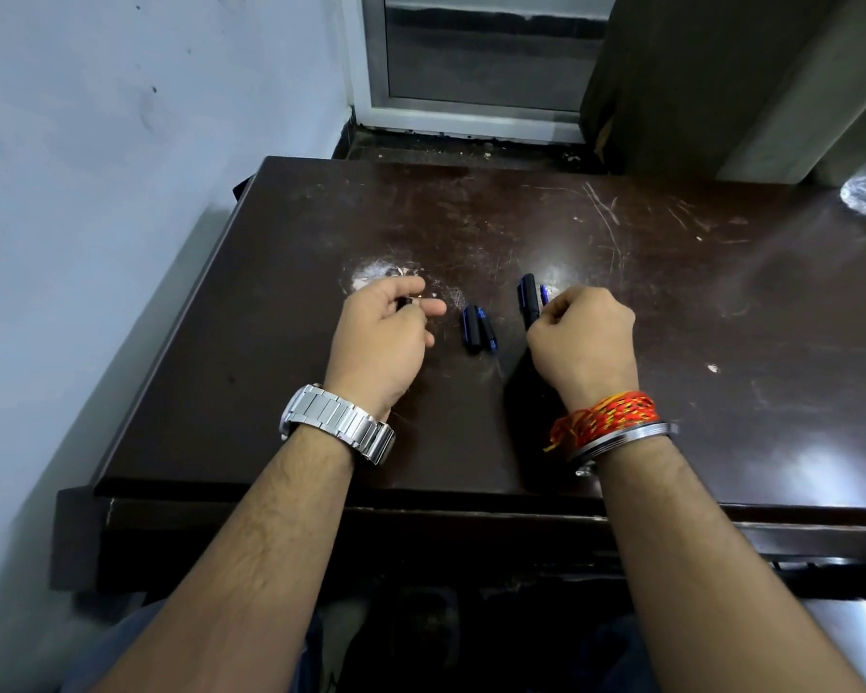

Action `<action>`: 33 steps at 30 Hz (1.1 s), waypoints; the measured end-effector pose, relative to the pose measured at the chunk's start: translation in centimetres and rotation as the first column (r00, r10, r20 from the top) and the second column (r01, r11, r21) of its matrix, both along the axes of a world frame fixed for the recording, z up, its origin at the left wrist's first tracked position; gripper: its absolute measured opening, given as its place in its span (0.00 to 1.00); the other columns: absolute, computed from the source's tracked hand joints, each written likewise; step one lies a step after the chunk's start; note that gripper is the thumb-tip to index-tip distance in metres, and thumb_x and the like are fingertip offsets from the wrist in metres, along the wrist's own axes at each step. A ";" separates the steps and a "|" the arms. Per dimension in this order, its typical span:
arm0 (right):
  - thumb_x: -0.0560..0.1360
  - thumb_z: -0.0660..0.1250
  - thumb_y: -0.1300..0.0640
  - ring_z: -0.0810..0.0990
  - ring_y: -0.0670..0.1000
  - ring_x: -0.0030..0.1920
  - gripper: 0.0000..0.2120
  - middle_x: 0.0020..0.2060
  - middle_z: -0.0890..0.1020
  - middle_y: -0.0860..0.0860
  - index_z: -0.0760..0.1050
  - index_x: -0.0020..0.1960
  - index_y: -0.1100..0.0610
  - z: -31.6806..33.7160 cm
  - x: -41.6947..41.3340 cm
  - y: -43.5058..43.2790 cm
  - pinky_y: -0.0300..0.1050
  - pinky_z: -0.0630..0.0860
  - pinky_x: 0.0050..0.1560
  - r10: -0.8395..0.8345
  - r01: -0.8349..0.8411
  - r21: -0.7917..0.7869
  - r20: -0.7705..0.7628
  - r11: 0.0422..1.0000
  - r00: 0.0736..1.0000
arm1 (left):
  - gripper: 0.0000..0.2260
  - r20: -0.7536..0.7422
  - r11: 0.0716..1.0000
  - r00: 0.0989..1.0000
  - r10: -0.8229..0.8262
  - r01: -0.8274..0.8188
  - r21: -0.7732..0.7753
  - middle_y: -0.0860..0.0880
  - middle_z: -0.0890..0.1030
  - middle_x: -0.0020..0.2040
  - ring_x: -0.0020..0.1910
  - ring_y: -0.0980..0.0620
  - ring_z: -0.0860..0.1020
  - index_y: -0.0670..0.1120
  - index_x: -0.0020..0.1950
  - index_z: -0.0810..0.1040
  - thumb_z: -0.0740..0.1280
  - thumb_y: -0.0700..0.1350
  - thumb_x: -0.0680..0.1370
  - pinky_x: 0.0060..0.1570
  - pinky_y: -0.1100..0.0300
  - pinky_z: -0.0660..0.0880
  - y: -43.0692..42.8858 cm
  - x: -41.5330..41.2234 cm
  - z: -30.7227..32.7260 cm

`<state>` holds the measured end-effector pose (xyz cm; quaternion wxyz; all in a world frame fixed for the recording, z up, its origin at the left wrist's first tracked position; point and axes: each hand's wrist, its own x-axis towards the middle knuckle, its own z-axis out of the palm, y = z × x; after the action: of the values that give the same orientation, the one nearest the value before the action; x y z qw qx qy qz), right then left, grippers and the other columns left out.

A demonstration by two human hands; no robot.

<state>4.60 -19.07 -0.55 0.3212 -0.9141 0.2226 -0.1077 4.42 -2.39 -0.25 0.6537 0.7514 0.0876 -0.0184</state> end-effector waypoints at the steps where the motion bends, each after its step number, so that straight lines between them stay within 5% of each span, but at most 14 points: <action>1: 0.73 0.63 0.63 0.74 0.55 0.38 0.08 0.44 0.83 0.61 0.81 0.45 0.62 0.0 0.0 -0.1 0.40 0.69 0.41 0.004 -0.004 0.004 -0.008 1.000 1.000 | 0.15 -0.004 1.000 1.000 0.000 0.000 -0.015 0.52 0.85 0.45 0.31 0.59 0.80 0.45 0.61 0.77 0.61 0.33 0.77 0.30 0.63 0.75 0.0 0.0 -0.1; 7: 0.72 0.65 0.64 0.72 0.54 0.37 0.07 0.46 0.82 0.61 0.81 0.47 0.62 0.1 0.0 -0.9 0.39 0.69 0.42 0.014 -0.014 0.002 -0.064 1.000 0.998 | 0.16 0.016 0.999 1.000 -0.010 0.011 -0.040 0.50 0.86 0.48 0.44 0.56 0.86 0.45 0.59 0.78 0.72 0.34 0.73 0.43 0.63 0.81 0.1 0.0 -0.6; 13: 0.73 0.66 0.64 0.72 0.56 0.40 0.08 0.47 0.81 0.62 0.80 0.49 0.65 0.0 0.1 -1.0 0.41 0.71 0.43 0.015 -0.019 -0.036 -0.089 0.999 0.996 | 0.09 0.047 0.998 0.999 0.017 -0.020 0.065 0.51 0.86 0.43 0.39 0.60 0.85 0.49 0.46 0.81 0.78 0.42 0.69 0.38 0.70 0.77 -0.1 0.0 -1.0; 16: 0.73 0.64 0.65 0.73 0.57 0.39 0.07 0.41 0.78 0.61 0.80 0.48 0.65 0.0 0.1 -1.1 0.42 0.72 0.42 0.010 -0.013 -0.051 -0.071 0.999 0.997 | 0.09 0.074 0.992 0.997 0.032 -0.041 0.119 0.53 0.86 0.40 0.38 0.58 0.83 0.51 0.42 0.82 0.80 0.46 0.66 0.39 0.65 0.78 -0.1 -0.1 -1.0; 21: 0.75 0.64 0.62 0.75 0.54 0.34 0.08 0.36 0.80 0.57 0.81 0.42 0.64 0.2 0.1 -0.5 0.39 0.71 0.37 0.021 -0.016 -0.048 0.105 0.999 0.994 | 0.09 0.033 0.999 0.999 -0.021 0.020 0.047 0.58 0.82 0.30 0.35 0.54 0.82 0.49 0.38 0.84 0.82 0.44 0.64 0.43 0.52 0.83 0.0 -0.1 -1.0; 23: 0.75 0.66 0.61 0.76 0.47 0.33 0.08 0.34 0.80 0.50 0.83 0.42 0.60 0.8 0.1 0.2 0.25 0.69 0.34 0.030 -0.040 0.036 0.248 0.999 0.968 | 0.09 0.014 0.998 0.998 -0.058 0.058 0.026 0.56 0.81 0.30 0.36 0.51 0.82 0.49 0.38 0.85 0.82 0.43 0.63 0.45 0.47 0.83 -0.1 -0.1 -1.0; 25: 0.75 0.68 0.59 0.79 0.45 0.37 0.07 0.37 0.82 0.47 0.84 0.48 0.57 1.2 0.1 1.1 0.22 0.70 0.39 0.022 -0.088 0.175 0.346 0.981 0.938 | 0.09 0.015 0.996 0.996 -0.085 0.085 0.030 0.56 0.81 0.30 0.35 0.52 0.80 0.49 0.37 0.85 0.82 0.43 0.63 0.42 0.49 0.83 -0.2 -0.1 -1.0; 29: 0.76 0.71 0.62 0.81 0.40 0.38 0.05 0.38 0.84 0.47 0.82 0.46 0.53 1.3 0.4 2.8 0.32 0.78 0.41 -0.067 -0.241 0.661 0.404 0.711 0.912 | 0.09 0.013 0.990 0.990 -0.141 0.140 0.026 0.55 0.81 0.30 0.34 0.54 0.79 0.49 0.38 0.85 0.82 0.43 0.63 0.41 0.50 0.81 -0.4 -0.4 -0.9; 33: 0.77 0.70 0.62 0.81 0.43 0.39 0.04 0.40 0.85 0.48 0.82 0.50 0.57 1.2 0.5 3.2 0.36 0.77 0.39 -0.106 -0.287 0.804 0.395 0.522 0.913 | 0.08 0.021 0.983 0.983 -0.182 0.181 0.035 0.56 0.81 0.28 0.32 0.54 0.78 0.51 0.37 0.85 0.82 0.43 0.63 0.38 0.51 0.80 -0.5 -0.6 -0.7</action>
<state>5.08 -15.87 0.60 0.7678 -0.6095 0.1278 -0.1508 3.85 -2.88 -0.97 0.6379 0.7671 0.0111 -0.0674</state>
